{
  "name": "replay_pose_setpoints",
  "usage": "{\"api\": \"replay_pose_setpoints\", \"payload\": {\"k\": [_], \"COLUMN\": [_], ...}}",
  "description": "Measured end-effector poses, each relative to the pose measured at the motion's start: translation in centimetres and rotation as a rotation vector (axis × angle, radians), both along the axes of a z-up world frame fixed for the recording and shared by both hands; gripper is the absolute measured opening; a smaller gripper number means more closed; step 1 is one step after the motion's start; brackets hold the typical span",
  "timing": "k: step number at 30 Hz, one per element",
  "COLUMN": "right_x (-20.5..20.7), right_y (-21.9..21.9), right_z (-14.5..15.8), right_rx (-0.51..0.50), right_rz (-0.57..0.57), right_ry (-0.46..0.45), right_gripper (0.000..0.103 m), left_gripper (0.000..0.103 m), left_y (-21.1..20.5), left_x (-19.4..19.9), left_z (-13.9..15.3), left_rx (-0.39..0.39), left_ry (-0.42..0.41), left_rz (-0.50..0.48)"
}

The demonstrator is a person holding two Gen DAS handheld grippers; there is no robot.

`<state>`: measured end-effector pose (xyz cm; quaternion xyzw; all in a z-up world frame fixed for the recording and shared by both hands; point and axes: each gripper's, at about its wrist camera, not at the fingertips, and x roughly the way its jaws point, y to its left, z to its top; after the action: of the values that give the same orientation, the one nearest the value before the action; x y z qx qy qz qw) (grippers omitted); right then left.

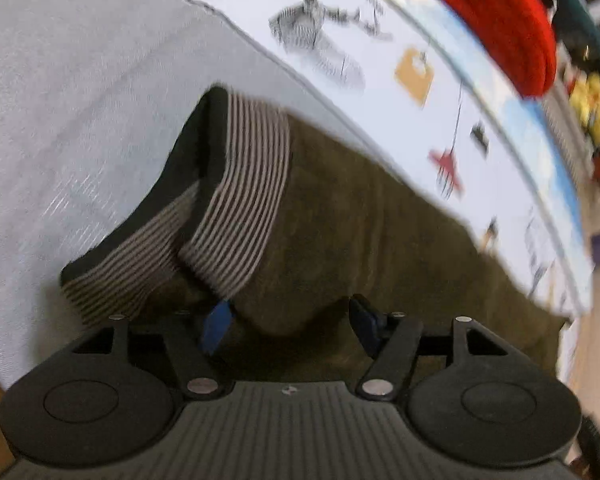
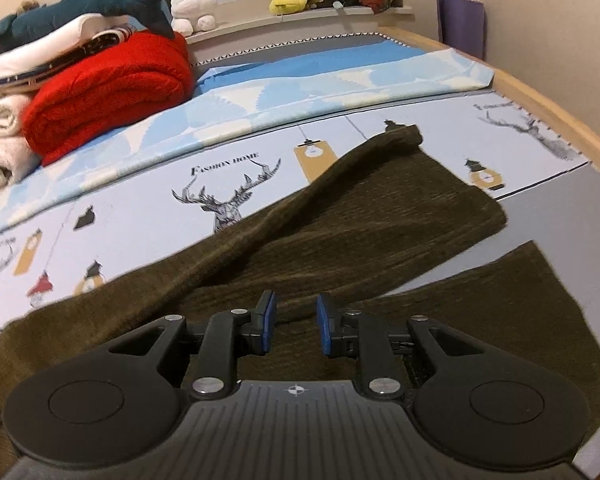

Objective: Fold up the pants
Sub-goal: 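Lift the waistband with the left gripper while the right gripper grasps a leg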

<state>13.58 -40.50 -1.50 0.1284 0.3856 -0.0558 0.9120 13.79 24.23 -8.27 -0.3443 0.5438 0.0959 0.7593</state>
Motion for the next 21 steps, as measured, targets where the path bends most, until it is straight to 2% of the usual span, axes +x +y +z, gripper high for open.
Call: {"api": "replay_pose_setpoints", "payload": {"k": [1, 3, 4, 5, 8, 9, 10, 11, 13, 16, 18, 19, 21], "right_x": [0.5, 1.3, 1.9, 2.5, 4.3, 5.0, 5.6, 6.2, 7.3, 8.8, 9.6, 10.1, 11.2], "right_y": [0.1, 0.4, 0.7, 0.9, 1.5, 1.6, 1.6, 1.4, 0.7, -0.7, -1.5, -1.8, -2.4], "right_z": [-0.1, -0.3, -0.4, -0.6, -1.1, -1.3, -1.5, -1.8, -2.2, -3.1, -3.7, -4.0, -4.7], "right_rx": [0.014, 0.030, 0.038, 0.041, 0.052, 0.058, 0.070, 0.085, 0.123, 0.186, 0.212, 0.223, 0.241], "right_rz": [0.000, 0.001, 0.003, 0.004, 0.005, 0.003, -0.004, -0.015, -0.050, -0.119, -0.156, -0.166, -0.184], "right_ry": [0.001, 0.003, 0.003, 0.004, -0.005, -0.009, -0.012, -0.016, -0.022, -0.020, -0.020, -0.024, -0.029], "right_gripper": [0.027, 0.028, 0.028, 0.029, 0.032, 0.033, 0.034, 0.034, 0.034, 0.038, 0.039, 0.039, 0.040], "left_gripper": [0.070, 0.050, 0.037, 0.037, 0.037, 0.039, 0.047, 0.051, 0.052, 0.052, 0.047, 0.038, 0.031], "left_y": [0.2, 0.2, -0.1, -0.4, -1.4, -1.5, -1.6, -1.3, -0.9, -0.3, -0.3, -0.6, -0.6], "left_x": [0.0, 0.3, 0.4, 0.4, 0.6, 0.9, 1.3, 1.6, 1.9, 2.1, 2.2, 2.3, 2.4], "left_z": [0.2, 1.2, 2.1, 3.1, 5.2, 5.0, 4.5, 3.6, 2.3, 2.0, 2.1, 2.2, 2.5], "left_rx": [0.000, 0.087, 0.164, 0.217, 0.283, 0.289, 0.273, 0.225, 0.162, 0.165, 0.187, 0.210, 0.239], "left_ry": [-0.015, -0.046, -0.071, -0.120, -0.240, -0.233, -0.208, -0.166, -0.106, -0.089, -0.105, -0.108, -0.125], "left_rz": [0.015, 0.030, 0.020, 0.010, -0.027, -0.037, -0.045, -0.046, -0.028, -0.016, -0.011, -0.009, -0.004]}}
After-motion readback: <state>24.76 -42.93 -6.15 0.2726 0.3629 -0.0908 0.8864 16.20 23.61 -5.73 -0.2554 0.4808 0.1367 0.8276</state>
